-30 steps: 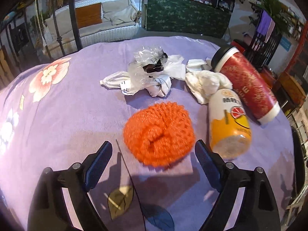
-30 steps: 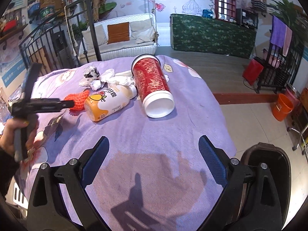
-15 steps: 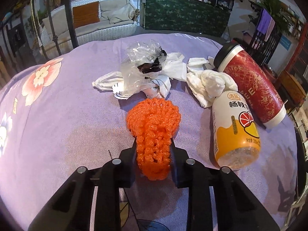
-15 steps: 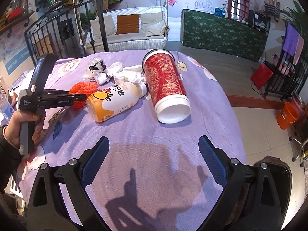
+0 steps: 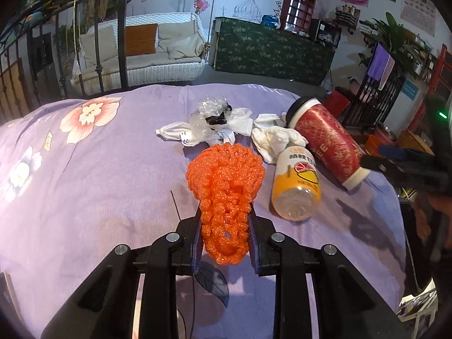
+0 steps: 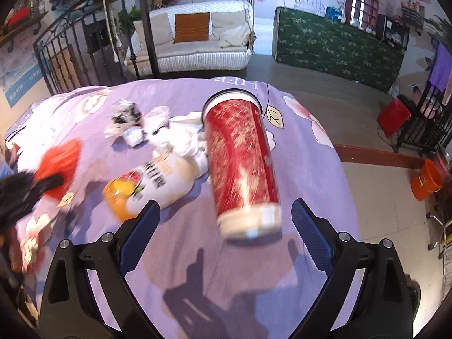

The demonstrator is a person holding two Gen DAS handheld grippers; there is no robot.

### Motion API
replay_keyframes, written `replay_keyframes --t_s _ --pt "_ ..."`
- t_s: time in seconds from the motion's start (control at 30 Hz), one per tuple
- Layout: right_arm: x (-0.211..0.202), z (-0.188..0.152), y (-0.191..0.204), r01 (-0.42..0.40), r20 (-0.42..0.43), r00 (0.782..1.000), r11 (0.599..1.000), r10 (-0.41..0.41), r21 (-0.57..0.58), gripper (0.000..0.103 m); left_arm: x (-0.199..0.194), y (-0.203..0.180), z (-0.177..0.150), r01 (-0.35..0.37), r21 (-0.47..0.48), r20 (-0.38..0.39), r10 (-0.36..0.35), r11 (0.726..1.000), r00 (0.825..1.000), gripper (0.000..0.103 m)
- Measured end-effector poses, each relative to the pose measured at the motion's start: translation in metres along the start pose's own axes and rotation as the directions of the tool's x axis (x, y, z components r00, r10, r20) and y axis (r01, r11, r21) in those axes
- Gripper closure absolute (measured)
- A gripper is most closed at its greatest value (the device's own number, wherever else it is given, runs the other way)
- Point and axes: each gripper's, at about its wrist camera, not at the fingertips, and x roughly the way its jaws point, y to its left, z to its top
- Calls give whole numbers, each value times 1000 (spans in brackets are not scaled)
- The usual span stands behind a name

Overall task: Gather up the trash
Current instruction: 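Grasp the red paper cup with the right tool while the left tool holds the orange net, then carry the red cup to the black bin and release it with the right tool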

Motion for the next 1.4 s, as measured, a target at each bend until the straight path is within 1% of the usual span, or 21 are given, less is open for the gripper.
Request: replay_keyframes --t_s 0.1,0.2,0.27,0.33,0.37,0.43,0.47,0.53,0.63,0.8,0.93,1.0,1.13,1.23,1.33,1.4 --pt "22 17 -7 -16 -55 998 1000 16 6 10 -3 -4 -6 8 -1 -3 -8 1000 1000 77" --pt "43 34 -11 -27 -124 992 1000 29 12 10 -2 -9 -10 -9 23 -4 9 1000 1000 77" --pt "56 45 -11 -41 -170 985 999 42 7 10 -1 -9 -14 -5 18 -14 5 1000 1000 77" --pt "69 49 -10 -50 -233 971 999 47 -4 10 0 -9 -19 7 2 -27 -7 1000 1000 77" --pt "76 51 -11 -47 -263 964 999 41 -17 13 0 -9 -21 11 -3 -32 -11 1000 999 77" --pt "88 52 -12 -35 -305 952 999 22 -35 21 -1 -12 -24 21 -8 -38 -21 1000 999 78" --pt "93 52 -14 -34 -323 946 999 20 -39 27 -2 -13 -26 26 -7 -38 -26 1000 999 78" --pt "103 49 -18 -47 -358 933 998 33 -31 30 -5 -15 -29 32 -3 -36 -32 999 999 77" --pt "112 43 -20 -58 -381 924 998 42 -29 31 -5 -17 -34 38 -3 -40 -38 999 998 77" --pt "101 36 -20 -60 -336 941 998 48 -24 32 -8 -17 -35 50 -13 -34 -51 999 998 77" --pt "85 23 -23 -87 -288 954 996 86 8 32 -12 -17 -37 57 -17 -30 -57 998 998 78" --pt "71 13 -26 -89 -247 965 996 93 29 32 -13 -18 -39 59 -23 -29 -60 998 998 77" --pt "38 -10 -33 -114 -160 979 990 127 83 32 -17 -21 -41 68 -21 -25 -68 998 997 77" --pt "18 -27 -36 -131 -110 984 985 143 111 32 -20 -27 -42 83 -17 -21 -84 996 996 77" --pt "-12 -46 -42 -146 -52 987 979 155 143 32 -23 -36 -43 98 0 -13 -98 995 995 77" --pt "-28 -55 -45 -149 -21 988 977 154 154 32 -26 -44 -43 112 10 -8 -112 994 994 77"
